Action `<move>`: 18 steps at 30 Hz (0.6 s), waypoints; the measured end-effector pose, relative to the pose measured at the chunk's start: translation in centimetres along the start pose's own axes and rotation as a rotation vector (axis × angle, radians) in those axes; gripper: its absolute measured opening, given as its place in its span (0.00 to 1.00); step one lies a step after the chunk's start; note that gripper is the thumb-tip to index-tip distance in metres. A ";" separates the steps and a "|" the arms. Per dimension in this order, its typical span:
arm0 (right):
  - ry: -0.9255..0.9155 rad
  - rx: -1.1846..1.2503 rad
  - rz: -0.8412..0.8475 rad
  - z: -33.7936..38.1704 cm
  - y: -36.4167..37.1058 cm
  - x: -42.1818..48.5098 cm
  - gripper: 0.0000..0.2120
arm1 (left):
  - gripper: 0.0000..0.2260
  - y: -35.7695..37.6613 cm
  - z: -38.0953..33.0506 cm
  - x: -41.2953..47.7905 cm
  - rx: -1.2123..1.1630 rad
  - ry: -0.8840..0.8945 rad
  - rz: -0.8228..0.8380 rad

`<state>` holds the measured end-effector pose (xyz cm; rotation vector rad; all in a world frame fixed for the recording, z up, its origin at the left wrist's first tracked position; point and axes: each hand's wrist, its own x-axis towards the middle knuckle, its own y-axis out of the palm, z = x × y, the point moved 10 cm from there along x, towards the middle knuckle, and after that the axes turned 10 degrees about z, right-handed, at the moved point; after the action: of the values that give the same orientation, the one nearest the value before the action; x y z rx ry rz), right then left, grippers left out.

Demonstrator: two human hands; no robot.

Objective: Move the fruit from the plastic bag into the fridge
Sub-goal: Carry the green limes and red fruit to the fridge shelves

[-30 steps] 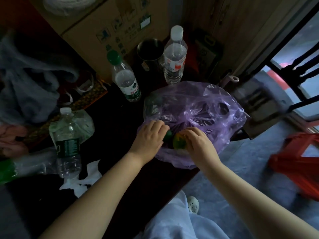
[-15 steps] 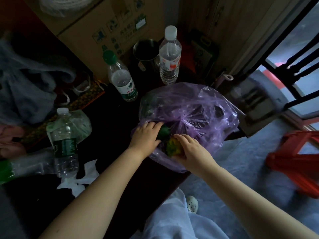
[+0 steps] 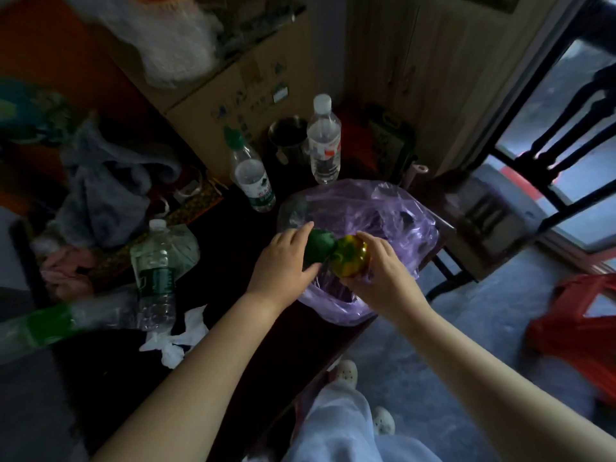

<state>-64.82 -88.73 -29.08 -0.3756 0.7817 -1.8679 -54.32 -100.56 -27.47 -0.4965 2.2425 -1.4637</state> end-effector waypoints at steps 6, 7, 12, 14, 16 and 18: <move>-0.179 0.062 -0.170 4.7 -6.9 -3.4 0.37 | 0.28 -7.2 -5.4 -3.6 -0.196 0.037 -0.212; -0.209 0.067 -0.186 5.6 -8.2 -4.1 0.37 | 0.27 -8.1 -6.3 -4.1 -0.256 0.038 -0.230; -0.331 0.005 -0.287 9.2 -14.5 -8.7 0.39 | 0.26 -12.3 -11.5 -7.1 -0.567 0.107 -0.289; -0.346 0.004 -0.346 10.0 -17.0 -10.9 0.39 | 0.25 -13.7 -13.6 -7.9 -0.666 0.164 -0.288; -0.356 0.015 -0.428 10.4 -19.4 -13.3 0.38 | 0.25 -15.0 -15.5 -8.5 -0.702 0.218 -0.293; -0.341 0.052 -0.503 10.5 -21.6 -16.0 0.38 | 0.26 -15.9 -17.6 -9.0 -0.711 0.268 -0.290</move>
<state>-67.15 -72.36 -5.39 -0.8954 0.4269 -2.1972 -54.75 -88.46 -5.12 -0.9107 2.9976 -0.8339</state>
